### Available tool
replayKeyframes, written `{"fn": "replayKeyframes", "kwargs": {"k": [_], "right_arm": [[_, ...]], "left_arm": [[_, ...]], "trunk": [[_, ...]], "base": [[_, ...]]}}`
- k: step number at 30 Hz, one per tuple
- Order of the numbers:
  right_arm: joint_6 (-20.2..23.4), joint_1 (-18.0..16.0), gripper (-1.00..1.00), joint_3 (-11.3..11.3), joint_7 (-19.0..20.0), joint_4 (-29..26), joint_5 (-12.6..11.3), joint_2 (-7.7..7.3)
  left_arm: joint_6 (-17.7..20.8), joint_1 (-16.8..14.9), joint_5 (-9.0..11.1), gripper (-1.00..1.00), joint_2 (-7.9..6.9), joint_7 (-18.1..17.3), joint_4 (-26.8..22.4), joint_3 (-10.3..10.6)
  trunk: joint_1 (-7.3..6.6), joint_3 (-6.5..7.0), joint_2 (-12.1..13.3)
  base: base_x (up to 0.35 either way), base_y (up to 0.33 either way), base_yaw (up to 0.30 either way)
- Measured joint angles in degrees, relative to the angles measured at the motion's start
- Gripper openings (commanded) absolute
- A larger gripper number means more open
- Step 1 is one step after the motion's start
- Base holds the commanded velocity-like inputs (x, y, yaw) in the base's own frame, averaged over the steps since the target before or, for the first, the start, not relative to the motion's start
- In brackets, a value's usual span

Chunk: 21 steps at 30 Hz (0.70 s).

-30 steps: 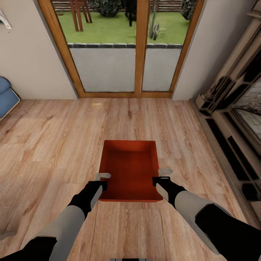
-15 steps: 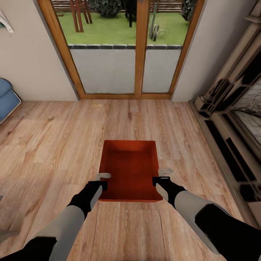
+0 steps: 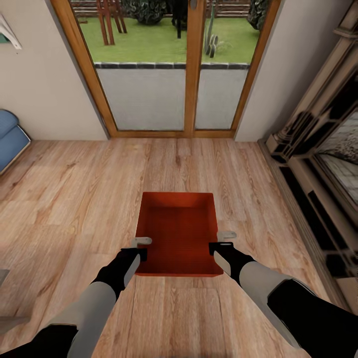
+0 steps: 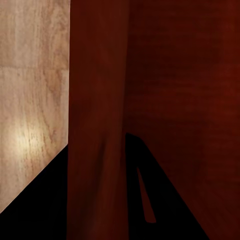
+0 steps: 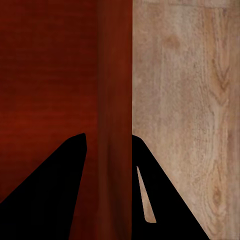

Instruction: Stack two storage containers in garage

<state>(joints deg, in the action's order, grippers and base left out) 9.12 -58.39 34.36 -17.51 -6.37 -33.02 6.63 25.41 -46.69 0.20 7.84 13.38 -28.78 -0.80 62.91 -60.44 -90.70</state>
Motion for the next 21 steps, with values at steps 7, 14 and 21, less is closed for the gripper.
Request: {"fn": "replayKeyframes", "kwargs": {"k": [7,14,21], "right_arm": [[0.3,0.0,-1.00,-0.2,0.0,0.0,0.1,-0.02],[0.3,0.0,-1.00,-0.2,0.0,0.0,0.2,0.00],[0.3,0.0,-1.00,-0.2,0.1,0.0,0.2,-0.04]], "left_arm": [[0.3,0.0,-0.1,-1.00,0.03,0.0,0.0,0.0],[0.4,0.0,-0.1,-1.00,0.02,0.0,0.0,-0.1],[0.4,0.0,-0.1,-1.00,0.07,0.0,0.0,-0.1]], "trunk": [[-1.54,1.26,2.8],[-3.08,2.51,5.6],[-4.61,3.77,8.4]], "base": [[0.000,0.000,0.000],[0.000,0.000,0.000],[0.000,0.000,0.000]]}}
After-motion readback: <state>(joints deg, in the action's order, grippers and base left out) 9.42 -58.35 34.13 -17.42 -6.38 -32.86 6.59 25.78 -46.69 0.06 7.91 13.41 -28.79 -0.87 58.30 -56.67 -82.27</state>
